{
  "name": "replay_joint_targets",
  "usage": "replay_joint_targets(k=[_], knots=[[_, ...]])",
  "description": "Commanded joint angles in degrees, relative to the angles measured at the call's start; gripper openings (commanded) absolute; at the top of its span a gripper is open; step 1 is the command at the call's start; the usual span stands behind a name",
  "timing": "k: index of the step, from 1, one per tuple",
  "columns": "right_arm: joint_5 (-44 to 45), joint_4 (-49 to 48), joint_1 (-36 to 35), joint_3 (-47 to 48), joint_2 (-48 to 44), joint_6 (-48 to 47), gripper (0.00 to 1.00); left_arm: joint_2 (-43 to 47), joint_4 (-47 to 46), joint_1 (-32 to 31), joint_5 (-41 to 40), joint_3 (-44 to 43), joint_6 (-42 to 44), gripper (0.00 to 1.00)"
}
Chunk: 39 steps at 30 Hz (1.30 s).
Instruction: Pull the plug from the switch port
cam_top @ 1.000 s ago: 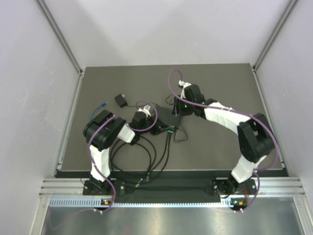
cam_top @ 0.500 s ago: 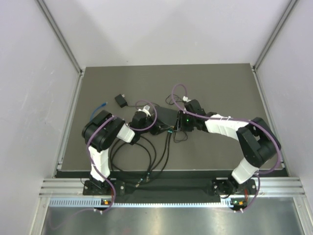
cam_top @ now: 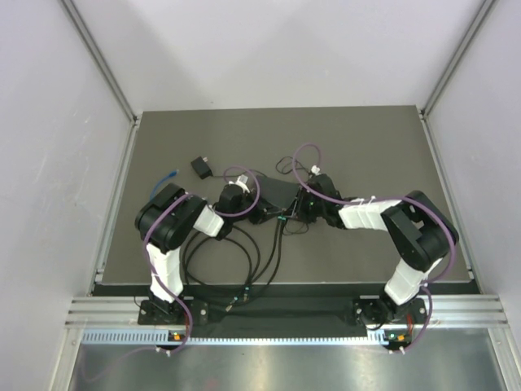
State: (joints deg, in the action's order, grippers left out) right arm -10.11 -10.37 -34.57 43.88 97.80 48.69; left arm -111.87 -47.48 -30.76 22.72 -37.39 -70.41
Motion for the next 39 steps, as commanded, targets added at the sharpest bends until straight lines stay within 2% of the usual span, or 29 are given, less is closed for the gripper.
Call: replay_joint_targets(k=[1, 4, 9, 14, 15, 17, 19, 22, 24, 28, 32, 36, 39], knots=[[5.18, -2.82, -1.03, -1.43, 2.13, 5.27, 0.24, -1.77, 11.54, 0.09, -1.89, 1.35, 2.03, 0.00], [9.84, -2.29, -1.03, -2.30, 2.13, 6.59, 0.18, -2.21, 12.06, 0.09, -0.84, 1.44, 3.17, 0.00], [9.84, -5.70, -1.12, -2.48, 4.15, 8.52, 0.10, -3.79, 12.15, 0.09, 1.97, 0.83, 4.67, 0.00], [12.65, -5.63, -1.12, -1.96, 4.33, 10.64, 0.10, -3.88, 16.45, -1.75, 0.31, -0.40, 8.69, 0.00], [13.09, -4.93, -1.12, -1.61, 4.33, 10.55, 0.10, -3.88, 20.90, -2.19, -0.48, -1.19, 9.84, 0.00], [13.45, -4.75, -1.20, -0.90, 4.59, 10.46, 0.10, -4.05, 22.78, -2.55, -1.28, -2.34, 11.61, 0.00], [13.45, -3.96, -1.20, -0.03, 4.77, 9.77, 0.11, -4.93, 21.57, -2.28, -0.05, -2.43, 11.61, 0.00], [13.36, -1.77, -1.21, 1.56, 5.47, 7.22, 0.13, -7.56, 13.34, -2.20, 4.87, -1.12, 7.32, 0.00], [13.54, -1.49, -1.29, 1.65, 5.30, 6.42, 0.14, -8.80, 11.11, -2.20, 5.93, -0.58, 5.20, 0.00], [14.32, -0.62, -1.29, 1.21, 4.16, 4.67, 0.15, -8.10, 11.36, -2.37, 5.93, 0.47, 5.98, 0.00], [15.21, 0.79, -1.29, 2.61, 3.54, 1.33, 0.17, -5.90, 15.57, -1.59, 5.40, 1.00, 9.93, 0.00], [15.12, 2.64, -1.21, 4.29, 4.42, -3.59, 0.19, -7.74, -6.95, 2.72, 11.20, 7.50, -0.24, 0.00], [15.64, 2.72, -1.99, 4.28, 3.98, -3.34, 0.20, -9.85, -15.75, 2.90, 11.38, 9.17, -4.90, 0.00]])
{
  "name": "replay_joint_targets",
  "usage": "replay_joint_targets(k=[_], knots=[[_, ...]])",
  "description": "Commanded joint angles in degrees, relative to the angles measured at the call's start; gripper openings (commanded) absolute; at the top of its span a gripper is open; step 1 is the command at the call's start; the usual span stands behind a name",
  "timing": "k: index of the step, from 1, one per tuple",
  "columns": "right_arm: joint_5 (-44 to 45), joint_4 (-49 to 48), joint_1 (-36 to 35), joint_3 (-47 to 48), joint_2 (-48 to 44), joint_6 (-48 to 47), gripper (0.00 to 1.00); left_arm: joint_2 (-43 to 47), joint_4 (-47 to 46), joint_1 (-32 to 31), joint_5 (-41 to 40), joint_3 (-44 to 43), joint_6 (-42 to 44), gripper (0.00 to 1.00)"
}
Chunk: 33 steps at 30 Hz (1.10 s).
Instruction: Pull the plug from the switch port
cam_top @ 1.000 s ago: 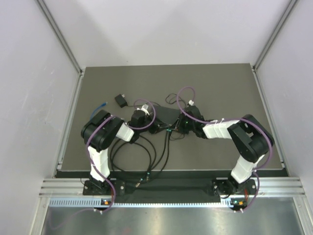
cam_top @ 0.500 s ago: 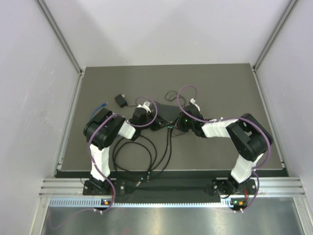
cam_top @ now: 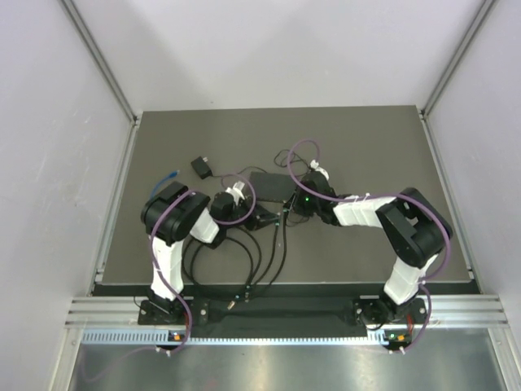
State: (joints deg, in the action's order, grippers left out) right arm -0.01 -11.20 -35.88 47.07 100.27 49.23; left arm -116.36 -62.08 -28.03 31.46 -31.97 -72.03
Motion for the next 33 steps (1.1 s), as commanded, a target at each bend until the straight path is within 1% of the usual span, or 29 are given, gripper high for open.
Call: replay_joint_targets(k=[1, 2, 3, 4, 6, 7, 8, 9, 10, 11, 12, 13, 14, 15, 17, 18, 23, 24, 26, 27, 28, 31, 32, 33], knots=[[6.16, 4.25, -0.86, 1.27, 1.42, -3.71, 0.20, -6.94, -4.15, 0.26, 2.73, 4.62, -4.77, 0.00], [6.16, 3.91, -0.86, 1.18, 1.42, -3.62, 0.20, -7.30, -4.53, 0.17, 3.16, 4.54, -5.66, 0.00], [6.08, 3.91, -0.86, 1.18, 1.51, -3.53, 0.20, -7.05, -2.80, 0.17, 2.82, 3.50, -4.53, 0.00], [5.90, 3.82, -0.86, 1.44, 1.68, -3.62, 0.21, -5.04, 3.66, 0.00, 1.68, 3.32, -2.96, 0.00], [4.67, 4.08, -0.86, 1.97, 1.86, -4.31, 0.27, -1.96, 9.31, 0.08, -1.04, 2.53, 2.05, 0.00], [4.50, 4.17, -0.86, 1.97, 1.95, -4.58, 0.28, 1.80, 16.83, 0.08, -2.36, 2.09, 6.16, 0.00], [3.45, 4.17, -0.86, 1.97, 1.95, -4.67, 0.30, 3.92, 20.39, 0.00, -3.76, 1.73, 8.03, 0.00], [3.09, 4.17, -0.77, 2.15, 1.86, -5.19, 0.35, 5.94, 23.38, 0.08, -6.39, 0.77, 9.61, 0.00], [2.65, 4.26, -0.77, 2.24, 1.86, -5.63, 0.37, 9.79, 26.20, 0.17, -7.55, 0.24, 11.28, 0.00], [1.43, 4.69, -0.77, 2.41, 1.60, -6.16, 0.40, 11.66, 32.66, 0.17, -8.77, -0.46, 14.26, 0.00], [1.07, 4.96, -0.69, 2.85, 1.51, -7.12, 0.51, 13.16, 35.60, 0.08, -10.70, -2.29, 15.68, 0.00], [0.54, 5.05, -0.77, 3.03, 1.33, -7.74, 0.56, 15.96, 38.76, 0.17, -11.68, -3.27, 17.87, 0.00], [0.19, 6.09, -0.69, 3.20, 0.81, -8.44, 0.57, 17.12, 43.49, 0.26, -12.38, -4.24, 18.93, 0.00], [0.27, 6.54, -0.77, 3.29, 0.37, -9.67, 0.65, 18.26, 45.28, 0.26, -13.00, -5.55, 19.73, 0.00], [0.19, 7.42, -0.77, 3.29, -1.29, -11.08, 0.71, 21.25, 48.62, 0.35, -13.62, -6.96, 21.57, 0.00], [0.27, 8.47, -0.86, 3.38, -1.91, -12.48, 0.76, 22.04, 52.90, 0.43, -14.14, -8.80, 22.28, 0.00], [0.19, 10.06, -0.77, 2.50, -6.21, -15.83, 0.79, 28.63, 63.82, 3.06, -17.91, -13.11, 26.22, 0.00], [0.27, 9.71, -0.77, 1.28, -6.92, -16.97, 0.79, 29.51, 68.45, 4.46, -18.54, -15.38, 27.11, 0.00], [0.36, 7.96, -0.86, -0.21, -8.76, -17.76, 0.79, 31.18, 72.79, 5.96, -21.34, -18.38, 30.27, 0.00], [0.71, 7.51, -0.69, -1.44, -9.21, -17.94, 0.82, 31.62, 74.98, 6.67, -22.31, -21.27, 31.33, 0.00], [0.71, 6.73, -0.60, -1.98, -9.56, -18.03, 0.82, 32.41, 78.40, 8.24, -23.11, -22.60, 32.90, 0.00], [0.27, 3.83, -0.42, -4.43, -11.49, -18.21, 0.82, 33.47, 84.20, 12.29, -25.83, -27.52, 35.37, 0.00], [0.27, 3.21, -0.33, -4.96, -11.67, -18.21, 0.82, 33.74, 85.36, 13.17, -27.40, -29.02, 35.73, 0.00], [-1.12, 2.68, -0.16, -5.84, -11.85, -18.29, 0.82, 34.00, 86.16, 14.57, -30.64, -31.29, 36.25, 0.00]])
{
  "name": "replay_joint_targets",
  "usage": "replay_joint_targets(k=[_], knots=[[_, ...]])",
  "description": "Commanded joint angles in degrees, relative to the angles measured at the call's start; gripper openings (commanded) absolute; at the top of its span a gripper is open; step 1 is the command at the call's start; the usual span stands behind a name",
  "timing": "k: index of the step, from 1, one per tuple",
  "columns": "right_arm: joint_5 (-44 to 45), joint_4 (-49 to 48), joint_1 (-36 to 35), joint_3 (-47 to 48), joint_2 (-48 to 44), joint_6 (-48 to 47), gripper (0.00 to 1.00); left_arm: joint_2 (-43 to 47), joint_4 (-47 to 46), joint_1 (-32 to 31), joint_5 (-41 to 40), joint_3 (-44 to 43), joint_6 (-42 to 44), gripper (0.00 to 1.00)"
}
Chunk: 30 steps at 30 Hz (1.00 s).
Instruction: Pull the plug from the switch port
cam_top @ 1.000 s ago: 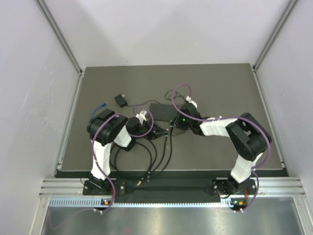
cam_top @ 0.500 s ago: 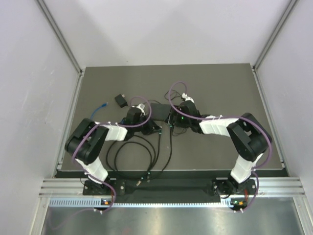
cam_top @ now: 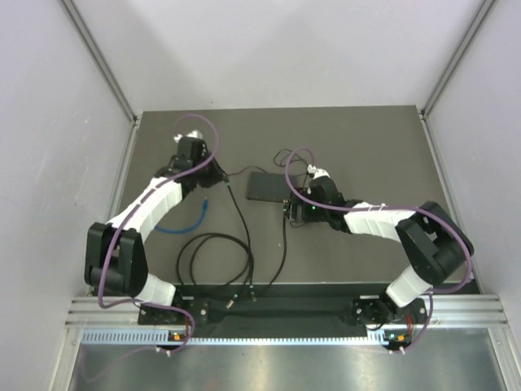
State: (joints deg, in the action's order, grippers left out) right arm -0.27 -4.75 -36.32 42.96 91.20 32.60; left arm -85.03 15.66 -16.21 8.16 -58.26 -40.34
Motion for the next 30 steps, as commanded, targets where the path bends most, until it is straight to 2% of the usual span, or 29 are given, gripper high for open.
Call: replay_joint_targets(k=[1, 3, 6, 14, 17, 22, 26, 28, 30], knots=[[-1.39, -4.29, 0.37, -2.17, -3.04, -1.58, 0.82, 3.03, 9.03, 3.19, -10.77, -5.98, 4.74, 0.00], [-3.06, -6.31, 1.59, -3.75, -3.57, -1.14, 0.82, 3.38, 7.73, 4.42, -16.83, -7.91, 5.18, 0.00], [-6.31, -9.03, 3.88, -5.60, -3.66, -0.35, 0.82, 1.20, 7.36, 6.79, -20.28, -12.73, 6.59, 0.00], [-11.41, -13.35, 7.40, -8.24, -3.66, 0.89, 0.82, -9.27, 5.00, 9.87, -36.28, -21.81, 8.35, 0.00], [-12.12, -14.23, 7.57, -8.68, -3.48, 1.06, 0.82, -11.55, -0.01, 13.39, -33.66, -20.14, 7.47, 0.00], [-12.91, -15.02, 8.01, -8.77, -3.04, 1.06, 0.82, -17.53, -6.06, 18.49, -24.34, -18.47, 5.88, 0.00], [-13.52, -15.20, 8.10, -8.60, -2.69, 1.15, 0.82, -20.69, -8.44, 20.68, -23.02, -18.55, 5.09, 0.00], [-13.70, -15.46, 8.10, -8.77, -2.61, 1.15, 0.82, -23.76, -9.15, 22.44, -19.18, -19.61, 4.92, 0.00], [-13.96, -15.64, 8.19, -8.68, -2.52, 1.06, 0.82, -27.70, -6.71, 22.88, -18.36, -23.55, 5.53, 0.00]])
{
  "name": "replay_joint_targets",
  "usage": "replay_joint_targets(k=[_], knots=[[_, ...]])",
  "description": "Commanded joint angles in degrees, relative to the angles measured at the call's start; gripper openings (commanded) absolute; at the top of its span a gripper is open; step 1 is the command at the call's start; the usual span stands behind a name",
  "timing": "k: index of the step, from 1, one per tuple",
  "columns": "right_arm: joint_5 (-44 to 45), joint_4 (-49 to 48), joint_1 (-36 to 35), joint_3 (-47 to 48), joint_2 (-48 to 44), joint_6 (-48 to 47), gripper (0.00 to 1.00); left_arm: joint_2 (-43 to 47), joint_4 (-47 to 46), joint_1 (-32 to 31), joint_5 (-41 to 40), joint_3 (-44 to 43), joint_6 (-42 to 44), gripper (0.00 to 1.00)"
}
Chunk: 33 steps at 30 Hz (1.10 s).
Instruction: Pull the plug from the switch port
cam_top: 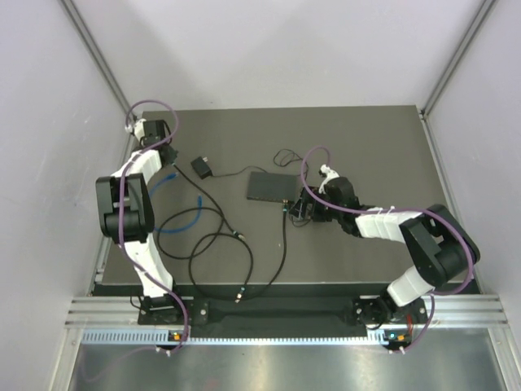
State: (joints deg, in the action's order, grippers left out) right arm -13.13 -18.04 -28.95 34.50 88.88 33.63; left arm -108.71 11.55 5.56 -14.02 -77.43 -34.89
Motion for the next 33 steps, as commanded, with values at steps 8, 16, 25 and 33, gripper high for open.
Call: replay_joint_targets(k=[8, 16, 25, 33], knots=[[-1.55, -2.26, 0.82, -0.05, 0.41, 0.30, 0.82, -6.52, -1.72, 1.73, 5.24, -6.76, 0.53, 0.09], [-1.73, -2.00, 0.82, 0.39, 1.03, 0.12, 0.82, -3.45, 0.23, 1.73, 6.99, -5.98, -1.05, 0.56], [-1.64, -1.82, 0.82, 0.57, 0.94, 0.12, 0.82, 7.18, 1.90, 0.07, 7.17, -0.80, -3.60, 0.60], [-1.46, -0.77, 0.82, 1.36, 0.77, -0.05, 0.79, 22.91, -0.56, -14.33, 16.71, 11.06, -1.50, 0.58]])
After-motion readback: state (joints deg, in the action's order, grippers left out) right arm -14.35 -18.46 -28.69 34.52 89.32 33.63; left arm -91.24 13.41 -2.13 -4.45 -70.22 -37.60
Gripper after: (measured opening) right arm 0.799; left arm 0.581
